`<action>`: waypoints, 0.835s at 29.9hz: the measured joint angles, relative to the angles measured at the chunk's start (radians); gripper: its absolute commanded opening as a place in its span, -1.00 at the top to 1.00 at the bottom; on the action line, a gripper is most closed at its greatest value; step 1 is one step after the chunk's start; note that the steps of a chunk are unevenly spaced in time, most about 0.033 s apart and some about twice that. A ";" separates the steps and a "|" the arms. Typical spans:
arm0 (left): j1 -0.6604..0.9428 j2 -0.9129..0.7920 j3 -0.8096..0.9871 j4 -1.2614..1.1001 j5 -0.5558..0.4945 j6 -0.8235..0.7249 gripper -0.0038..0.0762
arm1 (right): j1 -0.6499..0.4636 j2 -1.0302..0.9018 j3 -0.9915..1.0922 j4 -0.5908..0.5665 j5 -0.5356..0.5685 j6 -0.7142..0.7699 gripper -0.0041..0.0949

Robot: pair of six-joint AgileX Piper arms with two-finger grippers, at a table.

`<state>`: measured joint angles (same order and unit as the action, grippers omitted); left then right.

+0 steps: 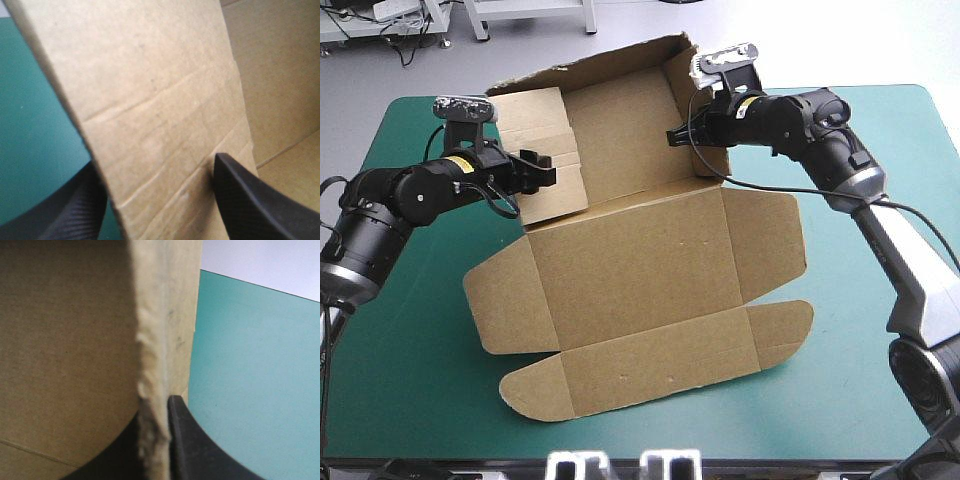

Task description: Fold the box

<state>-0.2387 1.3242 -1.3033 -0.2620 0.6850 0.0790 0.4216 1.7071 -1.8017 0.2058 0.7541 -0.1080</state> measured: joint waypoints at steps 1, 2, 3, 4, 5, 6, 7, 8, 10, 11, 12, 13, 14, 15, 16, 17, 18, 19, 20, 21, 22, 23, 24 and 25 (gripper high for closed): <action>-0.010 0.005 0.000 0.036 0.002 -0.040 -0.16 | 0.007 0.000 0.000 -0.008 0.001 0.007 0.97; -0.019 0.010 0.000 0.065 0.007 -0.079 -0.12 | 0.011 0.000 0.000 -0.013 0.005 0.013 0.97; -0.027 0.016 0.000 0.089 0.010 -0.105 -0.07 | 0.014 0.000 0.000 -0.014 0.008 0.016 0.97; -0.034 0.025 0.000 0.112 0.011 -0.148 -0.01 | 0.016 0.000 0.000 -0.016 0.013 0.017 0.97; -0.041 0.034 0.000 0.131 0.012 -0.175 0.04 | 0.017 0.000 0.000 -0.018 0.018 0.019 0.97; -0.046 0.043 0.000 0.145 0.012 -0.202 0.10 | 0.017 0.000 0.000 -0.019 0.022 0.019 0.97; -0.054 0.058 0.000 0.164 0.012 -0.221 0.15 | 0.017 0.000 0.000 -0.017 0.027 0.019 0.97; -0.058 0.067 0.001 0.172 0.013 -0.235 0.20 | 0.017 0.000 0.000 -0.013 0.032 0.014 0.97; -0.065 0.092 0.001 0.189 0.019 -0.253 0.28 | 0.017 0.000 0.000 -0.008 0.039 0.004 0.97; -0.068 0.100 0.002 0.194 0.023 -0.261 0.32 | 0.017 0.000 0.000 0.002 0.039 -0.006 0.97; -0.069 0.109 0.002 0.198 0.027 -0.270 0.37 | 0.017 0.000 0.000 0.011 0.040 -0.016 0.97; -0.070 0.114 0.002 0.202 0.030 -0.275 0.44 | 0.017 0.000 0.000 0.017 0.040 -0.028 0.97; -0.070 0.120 0.002 0.205 0.032 -0.279 0.54 | 0.017 0.001 0.000 0.021 0.041 -0.041 0.97; -0.070 0.122 0.002 0.211 0.035 -0.281 0.62 | 0.017 0.001 0.000 0.026 0.044 -0.049 0.97; -0.070 0.122 0.003 0.217 0.039 -0.282 0.73 | 0.017 0.001 0.000 0.027 0.044 -0.056 0.97; -0.070 0.122 0.003 0.224 0.049 -0.282 0.83 | 0.017 0.001 0.000 0.032 0.047 -0.064 0.97; -0.070 0.122 0.003 0.235 0.062 -0.282 0.92 | 0.017 0.001 0.000 0.034 0.052 -0.070 0.97; -0.070 0.122 0.003 0.244 0.074 -0.282 0.92 | 0.017 0.001 0.000 0.034 0.056 -0.074 0.97; -0.070 0.122 0.003 0.253 0.087 -0.283 0.92 | 0.017 0.001 0.000 0.034 0.064 -0.075 0.97; -0.072 0.122 0.003 0.262 0.102 -0.284 0.92 | 0.017 0.001 0.000 0.032 0.075 -0.075 0.97; -0.075 0.122 0.003 0.268 0.118 -0.285 0.92 | 0.017 0.002 0.000 0.024 0.085 -0.073 0.97; -0.077 0.122 0.003 0.274 0.133 -0.286 0.92 | 0.017 0.004 0.000 0.011 0.102 -0.065 0.97; -0.080 0.122 0.002 0.280 0.151 -0.287 0.92 | 0.019 0.006 0.000 -0.001 0.122 -0.057 0.97; -0.082 0.122 0.002 0.284 0.172 -0.288 0.92 | 0.020 0.010 0.000 -0.014 0.143 -0.050 0.97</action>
<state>-0.3206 1.4465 -1.3010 0.0219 0.8568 -0.2090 0.4419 1.7171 -1.8017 0.1923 0.8968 -0.1583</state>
